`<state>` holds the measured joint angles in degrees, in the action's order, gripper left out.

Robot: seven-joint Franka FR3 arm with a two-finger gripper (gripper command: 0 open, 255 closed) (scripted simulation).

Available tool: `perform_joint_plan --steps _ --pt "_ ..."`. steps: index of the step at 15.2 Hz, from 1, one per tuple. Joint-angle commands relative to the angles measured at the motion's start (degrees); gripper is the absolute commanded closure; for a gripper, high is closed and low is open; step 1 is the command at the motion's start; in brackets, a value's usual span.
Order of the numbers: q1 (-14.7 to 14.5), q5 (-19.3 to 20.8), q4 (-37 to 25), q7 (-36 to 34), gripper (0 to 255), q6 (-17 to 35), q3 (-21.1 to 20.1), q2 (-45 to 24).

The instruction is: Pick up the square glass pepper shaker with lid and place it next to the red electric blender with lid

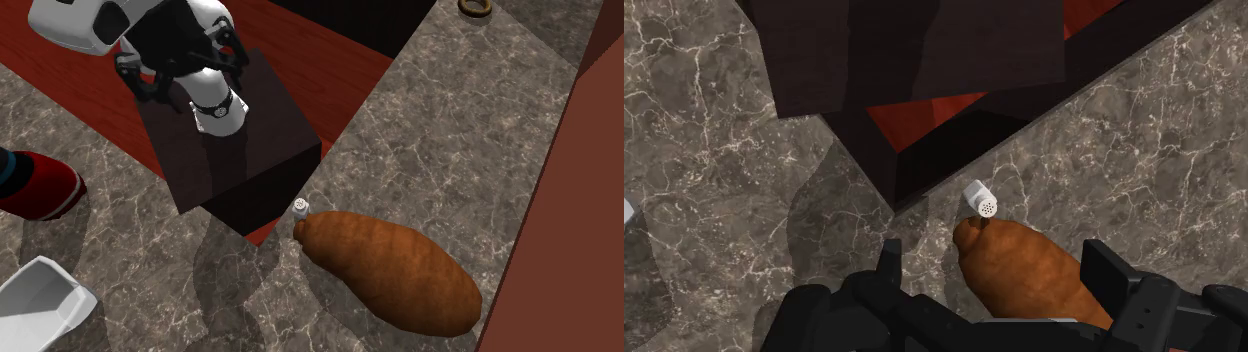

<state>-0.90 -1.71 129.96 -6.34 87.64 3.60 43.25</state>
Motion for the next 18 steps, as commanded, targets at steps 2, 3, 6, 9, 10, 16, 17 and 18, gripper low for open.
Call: perform_joint_plan --steps 2,3,6,9,10,16,17,18 --pt "-0.1 -0.1 1.7 -0.3 0 1.8 -0.4 -0.2" --pt "-0.2 -0.2 3.3 -0.6 0 3.7 -0.8 -0.6" --pt "-0.5 -0.5 7.7 -1.6 0 9.4 -2.0 -2.1" --pt "-0.9 -0.7 11.4 -2.6 0 15.3 -3.2 -4.4" --pt "-1.0 -0.8 12.6 -2.9 0 17.3 -3.6 -5.3" --pt "-1.8 -1.1 17.7 -5.1 0 29.6 -6.0 -13.0" --pt "-1.9 -1.1 18.3 -5.5 0 31.8 -6.4 -14.7" --pt "-2.0 -1.1 18.8 -5.9 0 33.9 -6.8 -16.4"
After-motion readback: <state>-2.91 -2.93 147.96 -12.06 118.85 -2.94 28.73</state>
